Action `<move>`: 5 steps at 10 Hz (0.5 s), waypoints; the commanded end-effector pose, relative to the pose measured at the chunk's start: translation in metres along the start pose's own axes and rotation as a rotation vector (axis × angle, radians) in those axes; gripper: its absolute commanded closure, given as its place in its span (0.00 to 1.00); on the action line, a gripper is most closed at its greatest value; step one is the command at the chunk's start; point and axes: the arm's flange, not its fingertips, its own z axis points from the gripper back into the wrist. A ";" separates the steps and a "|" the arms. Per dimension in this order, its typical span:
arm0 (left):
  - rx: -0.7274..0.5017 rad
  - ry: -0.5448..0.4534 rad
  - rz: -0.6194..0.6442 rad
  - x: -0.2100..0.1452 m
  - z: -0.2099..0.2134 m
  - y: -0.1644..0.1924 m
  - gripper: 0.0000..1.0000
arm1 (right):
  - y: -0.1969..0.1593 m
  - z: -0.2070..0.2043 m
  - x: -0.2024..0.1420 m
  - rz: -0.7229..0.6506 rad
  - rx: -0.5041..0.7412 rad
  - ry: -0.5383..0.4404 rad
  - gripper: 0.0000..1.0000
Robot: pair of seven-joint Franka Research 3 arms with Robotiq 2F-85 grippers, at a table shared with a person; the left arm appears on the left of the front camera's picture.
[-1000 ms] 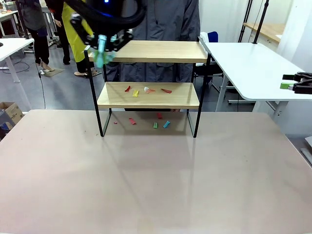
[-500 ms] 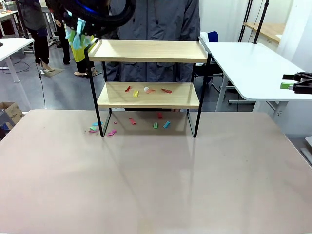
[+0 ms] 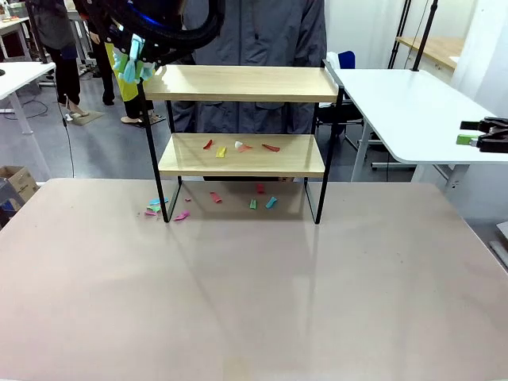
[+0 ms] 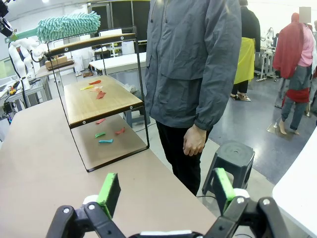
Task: Clean the shelf.
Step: Clean the specific section of the Shelf indicated by the human with the Duster.
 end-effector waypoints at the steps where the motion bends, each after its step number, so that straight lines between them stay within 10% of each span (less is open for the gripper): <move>1: -0.002 -0.003 0.001 0.000 0.001 0.001 0.87 | 0.000 -0.001 0.002 0.004 -0.001 0.003 0.00; 5: -0.202 -0.052 -0.064 -0.014 0.003 0.064 0.87 | 0.000 -0.001 0.002 0.004 -0.001 0.003 0.00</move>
